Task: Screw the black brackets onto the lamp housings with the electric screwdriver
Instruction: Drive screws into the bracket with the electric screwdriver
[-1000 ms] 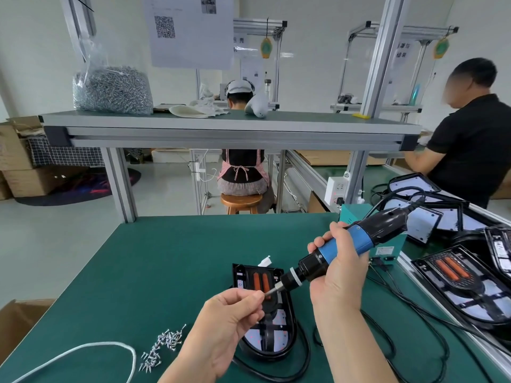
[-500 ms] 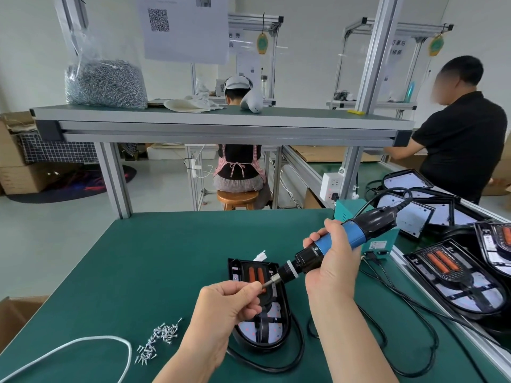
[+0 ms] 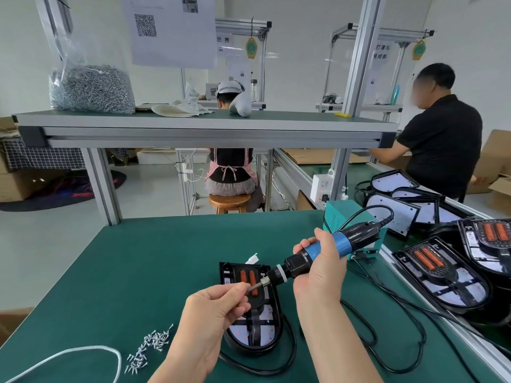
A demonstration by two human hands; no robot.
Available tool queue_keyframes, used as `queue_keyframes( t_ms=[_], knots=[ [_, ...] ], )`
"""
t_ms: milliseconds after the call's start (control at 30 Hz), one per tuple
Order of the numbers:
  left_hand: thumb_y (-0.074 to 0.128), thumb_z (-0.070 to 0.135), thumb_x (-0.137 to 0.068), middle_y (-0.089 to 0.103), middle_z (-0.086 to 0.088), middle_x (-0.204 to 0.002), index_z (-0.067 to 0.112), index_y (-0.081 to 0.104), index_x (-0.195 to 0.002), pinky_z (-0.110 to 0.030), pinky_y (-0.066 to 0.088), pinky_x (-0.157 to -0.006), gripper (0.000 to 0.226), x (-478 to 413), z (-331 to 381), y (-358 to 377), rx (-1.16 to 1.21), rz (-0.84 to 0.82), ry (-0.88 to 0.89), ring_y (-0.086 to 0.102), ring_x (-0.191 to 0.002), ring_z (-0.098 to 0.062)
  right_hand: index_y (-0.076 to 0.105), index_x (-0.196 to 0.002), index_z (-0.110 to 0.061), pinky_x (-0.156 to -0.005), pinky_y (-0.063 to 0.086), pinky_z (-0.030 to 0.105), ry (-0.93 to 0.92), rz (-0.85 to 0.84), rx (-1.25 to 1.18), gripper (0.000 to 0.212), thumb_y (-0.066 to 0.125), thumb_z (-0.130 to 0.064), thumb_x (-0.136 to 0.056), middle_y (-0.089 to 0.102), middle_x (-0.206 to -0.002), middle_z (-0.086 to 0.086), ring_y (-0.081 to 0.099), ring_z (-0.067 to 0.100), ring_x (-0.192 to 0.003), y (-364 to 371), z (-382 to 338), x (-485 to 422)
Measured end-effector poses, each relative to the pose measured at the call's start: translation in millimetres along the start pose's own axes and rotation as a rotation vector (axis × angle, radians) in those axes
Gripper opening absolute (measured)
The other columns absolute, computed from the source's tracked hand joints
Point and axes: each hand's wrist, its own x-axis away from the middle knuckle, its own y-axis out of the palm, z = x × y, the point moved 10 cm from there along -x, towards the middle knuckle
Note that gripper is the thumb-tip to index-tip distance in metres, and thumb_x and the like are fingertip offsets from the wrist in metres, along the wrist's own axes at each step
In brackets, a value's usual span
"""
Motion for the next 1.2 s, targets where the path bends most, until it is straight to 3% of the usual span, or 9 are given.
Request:
queue_keyframes(
  t_ms=[233,333,600,1000,1200],
  knots=[
    [0.071,0.0,-0.079,0.071,-0.02,-0.079,-0.003,0.079,-0.085,-0.018,0.057,-0.061,0.011,0,-7,4,0.046,-0.062,-0.046,0.07,-0.065,-0.018,0.054,-0.097,-0.014,-0.049,0.049,0.026,0.001,0.009,0.008,0.018,0.067,-0.004,-0.089,0.053,-0.057,-0.001,0.053,0.014,-0.05,0,1,-1],
    [0.063,-0.01,-0.087,0.072,-0.024,-0.083,-0.003,0.079,-0.084,-0.019,0.058,-0.061,0.018,1,-7,1,0.016,-0.05,-0.048,0.071,-0.067,-0.021,0.055,-0.097,-0.015,-0.049,0.049,0.026,0.0,0.001,0.013,0.019,0.066,-0.003,-0.089,0.053,-0.057,-0.002,0.053,0.013,-0.049,0,2,0],
    [0.069,-0.01,-0.084,0.075,-0.021,-0.082,0.005,0.081,-0.083,-0.021,0.06,-0.067,0.019,5,1,-8,-0.094,0.015,0.077,0.075,-0.076,-0.028,0.056,-0.097,-0.016,-0.049,0.049,0.027,-0.001,0.005,0.039,0.019,0.066,-0.002,-0.089,0.054,-0.055,-0.003,0.054,0.012,-0.049,-1,5,2],
    [0.068,-0.014,-0.083,0.074,-0.022,-0.08,0.003,0.08,-0.081,-0.022,0.061,-0.067,0.021,8,8,-8,-0.129,0.018,0.132,0.075,-0.071,-0.027,0.055,-0.102,-0.014,-0.05,0.05,0.027,0.024,0.022,0.052,0.021,0.067,-0.003,-0.088,0.054,-0.056,-0.002,0.054,0.013,-0.049,-4,10,5],
    [0.069,-0.011,-0.084,0.076,-0.015,-0.077,0.018,0.081,-0.078,-0.016,0.056,-0.065,0.031,13,19,-3,-0.244,0.015,0.247,0.075,-0.071,-0.024,0.055,-0.108,-0.012,-0.047,0.049,0.025,0.04,0.043,0.033,0.024,0.066,-0.003,-0.088,0.054,-0.055,-0.002,0.054,0.013,-0.048,-5,12,4]
  ],
)
